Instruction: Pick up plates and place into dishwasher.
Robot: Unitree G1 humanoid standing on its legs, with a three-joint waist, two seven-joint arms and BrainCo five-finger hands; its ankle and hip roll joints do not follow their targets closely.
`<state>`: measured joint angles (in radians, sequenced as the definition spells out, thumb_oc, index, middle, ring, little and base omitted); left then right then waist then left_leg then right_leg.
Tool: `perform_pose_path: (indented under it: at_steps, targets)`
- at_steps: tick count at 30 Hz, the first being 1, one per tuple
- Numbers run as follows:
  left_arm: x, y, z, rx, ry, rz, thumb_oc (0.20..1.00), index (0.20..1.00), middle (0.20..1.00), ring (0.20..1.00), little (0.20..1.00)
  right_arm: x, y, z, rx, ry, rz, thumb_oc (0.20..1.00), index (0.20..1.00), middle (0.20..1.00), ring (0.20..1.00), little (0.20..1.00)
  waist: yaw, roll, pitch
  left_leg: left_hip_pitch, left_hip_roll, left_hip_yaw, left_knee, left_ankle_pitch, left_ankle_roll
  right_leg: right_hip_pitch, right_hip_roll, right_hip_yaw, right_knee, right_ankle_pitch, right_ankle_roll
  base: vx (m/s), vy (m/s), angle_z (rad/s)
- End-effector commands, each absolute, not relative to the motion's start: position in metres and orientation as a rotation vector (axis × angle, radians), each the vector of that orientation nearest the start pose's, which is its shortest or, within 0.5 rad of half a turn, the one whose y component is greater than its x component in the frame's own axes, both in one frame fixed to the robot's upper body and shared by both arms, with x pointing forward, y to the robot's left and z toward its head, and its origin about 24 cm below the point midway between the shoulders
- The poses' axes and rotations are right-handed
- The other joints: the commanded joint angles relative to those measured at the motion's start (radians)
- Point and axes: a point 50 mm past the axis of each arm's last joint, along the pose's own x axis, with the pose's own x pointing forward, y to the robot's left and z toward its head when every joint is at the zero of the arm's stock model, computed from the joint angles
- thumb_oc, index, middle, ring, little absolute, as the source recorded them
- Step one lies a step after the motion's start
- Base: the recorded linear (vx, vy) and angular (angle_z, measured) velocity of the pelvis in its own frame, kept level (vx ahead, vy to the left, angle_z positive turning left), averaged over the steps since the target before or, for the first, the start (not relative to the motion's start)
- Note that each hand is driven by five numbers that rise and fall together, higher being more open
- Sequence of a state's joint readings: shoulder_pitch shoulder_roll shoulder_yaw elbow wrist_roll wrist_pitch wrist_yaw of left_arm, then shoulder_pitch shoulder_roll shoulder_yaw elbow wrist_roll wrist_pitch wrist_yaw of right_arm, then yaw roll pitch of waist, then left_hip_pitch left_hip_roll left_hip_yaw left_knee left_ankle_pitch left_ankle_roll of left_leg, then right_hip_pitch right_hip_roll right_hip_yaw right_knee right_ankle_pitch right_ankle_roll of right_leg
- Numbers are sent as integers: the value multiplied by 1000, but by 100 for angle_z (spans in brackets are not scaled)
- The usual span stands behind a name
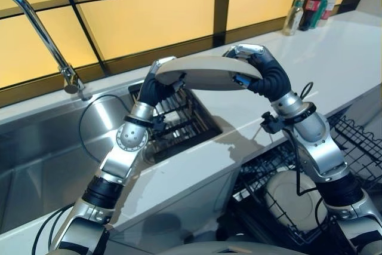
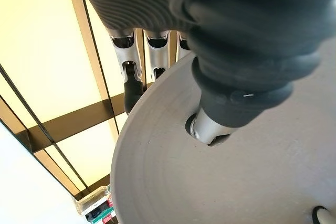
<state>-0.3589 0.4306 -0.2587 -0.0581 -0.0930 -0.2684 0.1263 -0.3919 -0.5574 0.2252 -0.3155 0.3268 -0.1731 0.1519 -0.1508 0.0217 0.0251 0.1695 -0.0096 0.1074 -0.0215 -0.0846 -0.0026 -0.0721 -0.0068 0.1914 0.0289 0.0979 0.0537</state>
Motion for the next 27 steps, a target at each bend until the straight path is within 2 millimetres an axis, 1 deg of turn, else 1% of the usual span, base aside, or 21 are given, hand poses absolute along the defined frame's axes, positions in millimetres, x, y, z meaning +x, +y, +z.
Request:
perform_pose_path:
  at_steps: [1, 8, 11, 13, 14, 15, 17, 19, 20, 21, 23, 27]
  targets:
    - [287, 125, 205, 278, -811, -258, 200, 200, 200, 200, 200, 250, -113, 225, -299, -809, 690, 200, 200, 200, 200, 200, -1, -28, -23, -113, -11, -42, 67, -20, 35, 12, -39, -8, 97, -105, 97, 0, 0, 0]
    - [288, 129, 205, 257, -805, -236, 200, 200, 200, 200, 200, 254, -127, 220, -304, -776, 599, 200, 200, 200, 200, 200, -11, -26, -23, -111, -10, -37, 64, -20, 35, 11, -37, -3, 99, -104, 96, 0, 0, 0]
    - [286, 134, 201, 234, -790, -219, 200, 200, 200, 200, 200, 253, -139, 215, -278, -771, 520, 200, 200, 200, 200, 200, -19, -25, -22, -108, -8, -31, 62, -20, 36, 9, -34, 1, 103, -101, 96, 0, 0, 0]
    - [286, 139, 200, 202, -789, -193, 875, 875, 875, 875, 875, 252, -149, 210, -257, -759, 461, 200, 200, 200, 200, 200, -29, -23, -20, -105, -7, -26, 61, -21, 37, 6, -32, 5, 105, -98, 97, 0, 0, 0]
    - [285, 141, 201, 183, -787, -180, 1000, 1000, 1000, 1000, 1000, 250, -155, 206, -236, -749, 429, 200, 200, 200, 200, 200, -35, -22, -18, -104, -7, -22, 60, -21, 37, 5, -31, 8, 106, -96, 98, 0, 0, 0]
    - [284, 142, 201, 176, -787, -177, 1000, 1000, 1000, 1000, 1000, 250, -157, 204, -230, -745, 417, 200, 200, 200, 200, 200, -36, -21, -19, -103, -6, -21, 60, -21, 37, 4, -31, 9, 107, -95, 98, 0, 0, 0]
    - [282, 145, 201, 146, -782, -175, 1000, 1000, 1000, 1000, 1000, 248, -168, 195, -191, -711, 358, 200, 200, 200, 200, 200, -46, -19, -15, -103, -7, -15, 61, -21, 38, -1, -31, 11, 111, -89, 100, -16, 4, -2]
    - [280, 146, 202, 150, -786, -167, 1000, 1000, 1000, 1000, 1000, 246, -176, 188, -167, -687, 317, 200, 200, 200, 200, 200, -53, -17, -12, -102, -8, -12, 60, -21, 39, -4, -30, 14, 114, -84, 102, -28, 4, -10]
    - [280, 148, 203, 163, -785, -158, 1000, 1000, 1000, 1000, 1000, 244, -184, 184, -164, -672, 278, 200, 200, 200, 200, 200, -61, -16, -10, -101, -9, -8, 59, -22, 40, -6, -31, 15, 114, -83, 103, -22, 0, -15]
    - [280, 148, 203, 167, -783, -156, 1000, 1000, 1000, 1000, 1000, 243, -186, 183, -164, -668, 266, 200, 200, 200, 200, 200, -62, -16, -10, -100, -9, -7, 58, -21, 40, -6, -30, 16, 114, -82, 104, -33, -1, -11]
    - [282, 151, 205, 191, -768, -147, 1000, 1000, 1000, 1000, 1000, 242, -200, 177, -166, -639, 190, 200, 200, 200, 200, 200, -76, -12, -8, -99, -11, -4, 56, -21, 41, -8, -30, 20, 114, -80, 106, -38, -2, -4]
    - [292, 152, 203, 201, -709, -141, 1000, 1000, 1000, 1000, 1000, 242, -216, 171, -143, -615, 82, 200, 200, 200, 200, 200, -96, -7, -6, -92, -9, 9, 49, -18, 42, -10, -29, 21, 112, -71, 110, -42, 0, -4]
